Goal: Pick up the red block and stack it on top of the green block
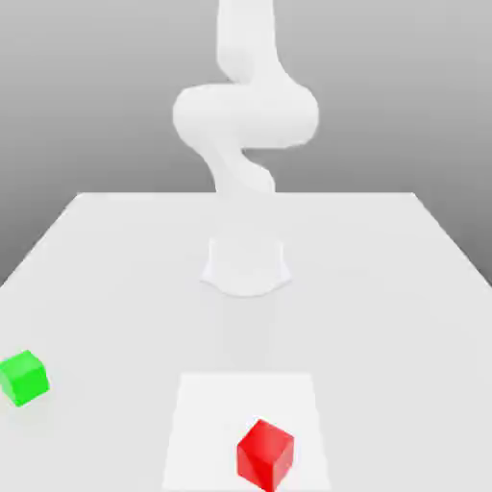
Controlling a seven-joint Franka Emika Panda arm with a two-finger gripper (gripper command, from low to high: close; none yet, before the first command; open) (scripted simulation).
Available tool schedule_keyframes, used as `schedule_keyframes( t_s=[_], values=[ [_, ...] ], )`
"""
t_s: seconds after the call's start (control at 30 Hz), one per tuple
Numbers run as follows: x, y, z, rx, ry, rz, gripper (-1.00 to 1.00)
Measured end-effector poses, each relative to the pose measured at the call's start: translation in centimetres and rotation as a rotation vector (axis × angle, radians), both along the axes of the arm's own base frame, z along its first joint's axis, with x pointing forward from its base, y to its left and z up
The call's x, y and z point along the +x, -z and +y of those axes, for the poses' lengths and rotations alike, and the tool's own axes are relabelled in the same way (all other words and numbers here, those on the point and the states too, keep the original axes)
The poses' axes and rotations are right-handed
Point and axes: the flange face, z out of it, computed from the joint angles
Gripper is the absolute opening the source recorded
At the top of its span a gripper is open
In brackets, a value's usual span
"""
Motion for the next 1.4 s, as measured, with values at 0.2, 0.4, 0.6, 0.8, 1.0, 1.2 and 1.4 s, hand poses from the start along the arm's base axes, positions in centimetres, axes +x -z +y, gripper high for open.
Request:
schedule_keyframes(
  t_s=[0.2, 0.4, 0.6, 0.8, 1.0, 1.2, 1.4],
  values=[
    [6.8, 10.5, 0.5, 0.024, 0.137, 0.174, 0.00],
    [10.6, 21.9, 0.4, 0.064, 0.260, 0.337, 0.00],
    [11.5, 33.3, 0.5, 0.125, 0.374, 0.498, 0.00],
    [9.9, 43.9, 1.5, 0.208, 0.481, 0.658, 0.00],
    [9.3, 52.0, 1.8, 0.232, 0.508, 0.696, -1.00],
    [9.3, 52.6, 1.8, 0.232, 0.507, 0.695, -1.00],
    [9.3, 47.0, 1.4, 0.233, 0.513, 0.695, -1.00]
  ],
)
